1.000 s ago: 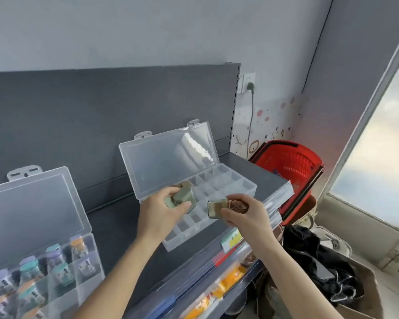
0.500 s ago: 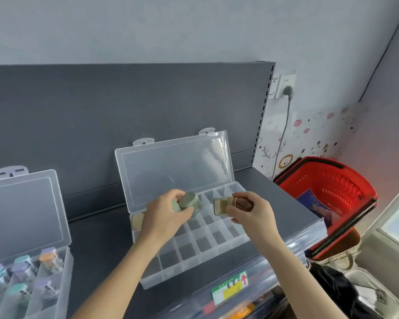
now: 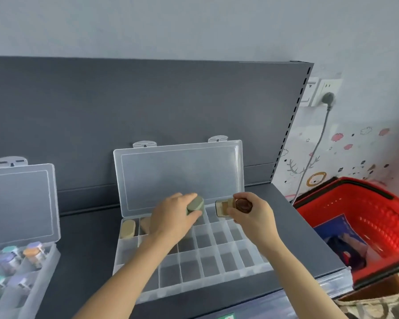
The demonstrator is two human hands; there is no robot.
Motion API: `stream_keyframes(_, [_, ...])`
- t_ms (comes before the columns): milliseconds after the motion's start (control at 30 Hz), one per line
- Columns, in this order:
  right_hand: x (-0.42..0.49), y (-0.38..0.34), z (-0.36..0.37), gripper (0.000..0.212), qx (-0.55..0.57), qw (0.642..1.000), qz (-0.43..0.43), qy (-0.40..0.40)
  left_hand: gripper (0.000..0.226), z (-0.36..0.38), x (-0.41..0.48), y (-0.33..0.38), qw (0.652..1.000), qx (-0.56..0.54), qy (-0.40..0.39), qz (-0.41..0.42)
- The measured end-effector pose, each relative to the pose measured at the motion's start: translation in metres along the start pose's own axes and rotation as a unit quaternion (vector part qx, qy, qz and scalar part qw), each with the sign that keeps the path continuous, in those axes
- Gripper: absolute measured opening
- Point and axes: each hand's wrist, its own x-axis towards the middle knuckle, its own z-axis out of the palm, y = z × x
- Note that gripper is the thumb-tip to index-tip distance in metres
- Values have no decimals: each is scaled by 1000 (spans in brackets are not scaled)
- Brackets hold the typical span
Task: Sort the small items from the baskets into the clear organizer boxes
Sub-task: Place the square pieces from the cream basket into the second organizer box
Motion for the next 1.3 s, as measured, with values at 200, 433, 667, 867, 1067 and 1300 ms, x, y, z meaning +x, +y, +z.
stream_keyframes(200, [26,8,-6,27,-14,997,-38,-62,28,10,0,21,996,77,13,-48])
stream_keyframes(433, [36,17,-11,26,-17,993,-66,-96,35,27,4,29,989,119,-7,-87])
stream_keyframes(667, [44,19,-11,25,-35,992,-59,-107,51,23,7,28,984,107,-66,-128])
stream_keyframes(867, [45,12,3,24,-138,979,-93,-118,61,15,-3,22,988,61,-39,-140])
stream_keyframes(1067, [47,5,24,14,-279,945,-93,-145,49,-2,-14,9,986,-26,-7,-162])
stream_keyframes(1300, [48,-4,35,19,-356,910,-90,-194,54,-10,-17,-5,987,-101,10,-127])
